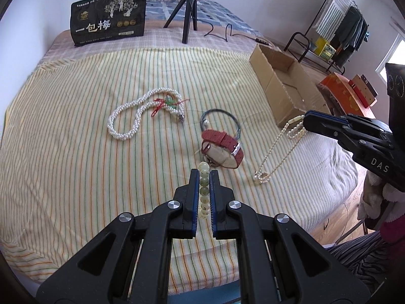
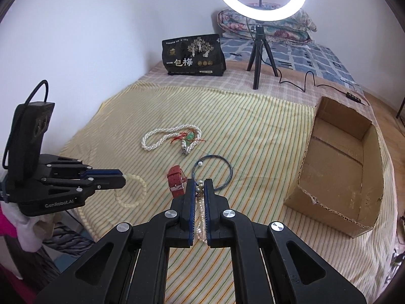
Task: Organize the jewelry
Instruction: 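Lift the bracelet with the left tool while the right tool carries the pearl strand to the box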
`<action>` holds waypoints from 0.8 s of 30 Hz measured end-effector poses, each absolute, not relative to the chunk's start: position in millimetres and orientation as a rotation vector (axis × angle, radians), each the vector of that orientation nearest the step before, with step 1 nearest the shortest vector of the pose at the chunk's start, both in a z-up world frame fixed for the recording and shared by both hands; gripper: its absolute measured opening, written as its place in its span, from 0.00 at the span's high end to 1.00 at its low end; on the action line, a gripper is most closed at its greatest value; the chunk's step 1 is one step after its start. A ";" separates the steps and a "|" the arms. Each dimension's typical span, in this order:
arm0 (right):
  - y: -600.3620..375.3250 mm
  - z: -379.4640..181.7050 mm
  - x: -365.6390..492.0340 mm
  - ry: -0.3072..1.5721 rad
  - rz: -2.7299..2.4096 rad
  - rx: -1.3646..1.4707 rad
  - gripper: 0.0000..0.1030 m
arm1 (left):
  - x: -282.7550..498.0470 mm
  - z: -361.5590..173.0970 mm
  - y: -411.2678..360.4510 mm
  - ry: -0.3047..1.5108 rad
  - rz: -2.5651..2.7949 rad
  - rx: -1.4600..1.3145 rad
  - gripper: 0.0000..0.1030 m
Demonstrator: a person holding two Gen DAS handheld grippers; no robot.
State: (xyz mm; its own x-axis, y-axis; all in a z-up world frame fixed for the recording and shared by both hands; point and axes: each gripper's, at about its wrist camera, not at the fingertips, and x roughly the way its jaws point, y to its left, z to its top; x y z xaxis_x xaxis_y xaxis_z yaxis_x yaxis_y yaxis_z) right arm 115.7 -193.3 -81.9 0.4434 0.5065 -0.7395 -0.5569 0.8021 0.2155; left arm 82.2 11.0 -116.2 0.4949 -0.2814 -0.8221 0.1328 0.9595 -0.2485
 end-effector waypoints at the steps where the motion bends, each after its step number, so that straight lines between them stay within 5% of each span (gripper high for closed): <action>1: -194.8 -79.4 115.0 0.887 0.655 -0.056 0.95 | 81.8 -113.4 11.1 1.017 -0.254 -0.166 0.95; 24: -245.8 -21.2 119.7 0.715 0.551 0.056 0.96 | 99.3 -44.2 -20.2 0.843 -0.316 -0.201 0.95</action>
State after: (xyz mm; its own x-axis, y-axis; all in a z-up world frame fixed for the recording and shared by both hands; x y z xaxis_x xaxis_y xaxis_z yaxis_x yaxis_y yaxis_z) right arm 119.7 -245.8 -21.2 0.6196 0.4977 -0.6070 -0.4604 0.8567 0.2324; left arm 99.3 -20.2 -44.2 0.6227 -0.3522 -0.6987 0.1943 0.9346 -0.2979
